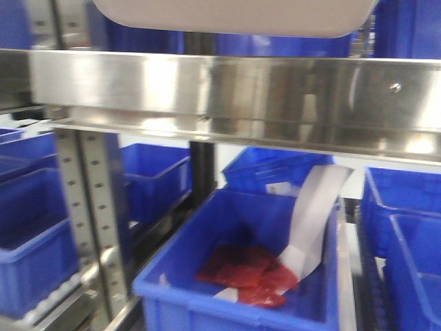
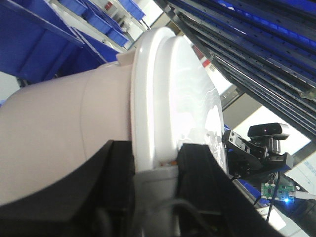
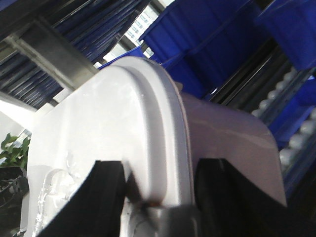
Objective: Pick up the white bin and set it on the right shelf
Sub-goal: 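Hold the bin while the base approaches the steel shelf with blue bins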
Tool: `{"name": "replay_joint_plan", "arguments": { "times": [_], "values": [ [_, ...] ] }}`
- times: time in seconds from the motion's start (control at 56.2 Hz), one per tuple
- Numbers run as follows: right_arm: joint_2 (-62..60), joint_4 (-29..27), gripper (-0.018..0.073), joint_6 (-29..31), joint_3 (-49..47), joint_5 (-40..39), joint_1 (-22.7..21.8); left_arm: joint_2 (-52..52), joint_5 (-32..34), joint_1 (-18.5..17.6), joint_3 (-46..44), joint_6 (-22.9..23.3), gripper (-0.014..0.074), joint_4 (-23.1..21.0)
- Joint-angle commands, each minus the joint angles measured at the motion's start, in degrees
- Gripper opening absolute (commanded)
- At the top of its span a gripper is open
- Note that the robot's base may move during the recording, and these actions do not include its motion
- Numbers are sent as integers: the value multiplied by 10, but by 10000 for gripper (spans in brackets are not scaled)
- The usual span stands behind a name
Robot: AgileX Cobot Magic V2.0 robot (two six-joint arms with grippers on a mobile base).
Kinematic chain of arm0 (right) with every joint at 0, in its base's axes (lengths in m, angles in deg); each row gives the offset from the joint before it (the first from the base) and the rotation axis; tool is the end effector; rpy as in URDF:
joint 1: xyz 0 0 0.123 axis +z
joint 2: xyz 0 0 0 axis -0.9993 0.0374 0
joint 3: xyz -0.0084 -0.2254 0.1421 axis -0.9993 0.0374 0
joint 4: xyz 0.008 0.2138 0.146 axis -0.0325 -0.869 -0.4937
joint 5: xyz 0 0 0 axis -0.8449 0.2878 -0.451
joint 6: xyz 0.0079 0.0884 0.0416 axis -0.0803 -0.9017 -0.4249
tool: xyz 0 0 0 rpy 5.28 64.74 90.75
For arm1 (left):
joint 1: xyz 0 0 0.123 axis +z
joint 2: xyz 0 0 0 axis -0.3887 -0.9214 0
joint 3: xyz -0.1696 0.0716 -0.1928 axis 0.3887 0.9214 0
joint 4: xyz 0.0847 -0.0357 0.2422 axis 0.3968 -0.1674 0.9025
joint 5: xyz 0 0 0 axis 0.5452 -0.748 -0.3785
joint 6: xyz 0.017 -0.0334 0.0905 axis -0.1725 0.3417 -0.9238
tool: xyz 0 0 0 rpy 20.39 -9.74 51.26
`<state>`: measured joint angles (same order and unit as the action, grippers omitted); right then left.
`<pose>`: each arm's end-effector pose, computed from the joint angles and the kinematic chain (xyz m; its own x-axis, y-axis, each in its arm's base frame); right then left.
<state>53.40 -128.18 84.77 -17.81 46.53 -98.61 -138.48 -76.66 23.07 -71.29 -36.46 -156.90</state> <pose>0.3089 0.0190 0.3859 -0.4559 0.5663 -0.6866 -0.4619 0.5089 0.7264 0.3180 -0.0836 0.4043 -0.5443 -0.3677 -0.7541 0.6721 0.3467 -0.6542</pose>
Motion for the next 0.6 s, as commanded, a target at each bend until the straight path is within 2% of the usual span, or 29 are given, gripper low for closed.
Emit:
{"name": "replay_joint_plan", "arguments": {
  "times": [0.0,0.587],
  "values": [
    [-25,-45,69,1,-20,87,17,26,-160,-24,-20,-11,-127,-40],
    [-25,-45,69,1,-20,87,17,26,-160,-24,-20,-11,-127,-40]
  ]
}}
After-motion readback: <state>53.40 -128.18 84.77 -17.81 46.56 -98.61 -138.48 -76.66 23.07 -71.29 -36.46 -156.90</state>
